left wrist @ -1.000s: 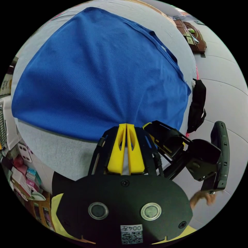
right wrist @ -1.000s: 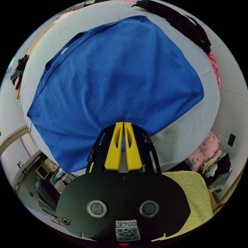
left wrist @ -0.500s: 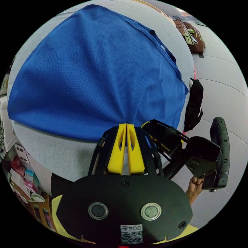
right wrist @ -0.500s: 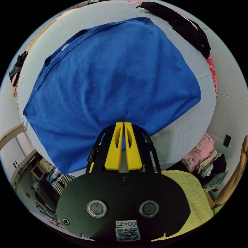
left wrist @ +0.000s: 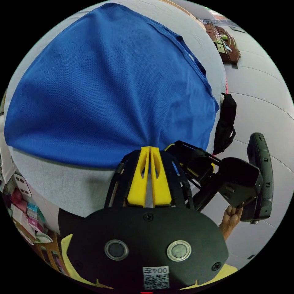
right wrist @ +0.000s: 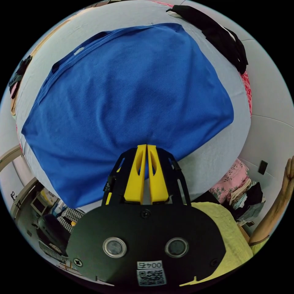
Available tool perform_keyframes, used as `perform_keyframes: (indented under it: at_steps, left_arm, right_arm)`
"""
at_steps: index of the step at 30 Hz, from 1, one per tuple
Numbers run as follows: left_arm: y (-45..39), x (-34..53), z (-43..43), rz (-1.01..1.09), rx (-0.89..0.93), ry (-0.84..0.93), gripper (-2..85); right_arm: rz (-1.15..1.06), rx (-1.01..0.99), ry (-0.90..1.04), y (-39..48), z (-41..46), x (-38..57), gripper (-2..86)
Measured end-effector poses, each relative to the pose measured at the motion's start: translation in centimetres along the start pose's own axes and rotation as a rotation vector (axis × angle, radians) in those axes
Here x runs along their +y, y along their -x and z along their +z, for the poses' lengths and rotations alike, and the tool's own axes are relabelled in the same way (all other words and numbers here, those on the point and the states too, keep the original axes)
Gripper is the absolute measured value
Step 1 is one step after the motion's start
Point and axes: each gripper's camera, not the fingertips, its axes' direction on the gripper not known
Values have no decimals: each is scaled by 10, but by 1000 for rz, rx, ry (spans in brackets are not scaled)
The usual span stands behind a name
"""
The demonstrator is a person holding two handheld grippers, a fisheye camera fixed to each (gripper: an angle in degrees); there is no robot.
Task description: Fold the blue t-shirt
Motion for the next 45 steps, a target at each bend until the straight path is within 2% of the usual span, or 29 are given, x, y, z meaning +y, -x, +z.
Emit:
perform_keyframes:
  at_steps: [20,30,35,36,37,39,45]
  left_arm:
    - [-1,12,-22,37,-30,8,6]
    - [3,21,-37,61,-33,18,7]
    - [0,30,-46,109,-70,1,7]
    - [0,31,-47,139,-78,5,7]
    - [1,31,-48,164,-76,11,7]
    - [8,29,-55,219,-33,29,7]
    - [28,29,-89,252,-66,-12,7]
  right_arm:
    - [2,-72,-1,-17,-6,6,-7]
    - [-9,-38,-30,-8,-10,13,-7]
    - [-78,42,-36,8,-12,15,-8]
    - [-143,65,-42,13,-12,17,-8]
    - [-340,149,-56,26,-10,24,-8]
    - [-397,201,-54,34,-9,27,-8]
    - [-525,53,-35,9,-15,21,-9]
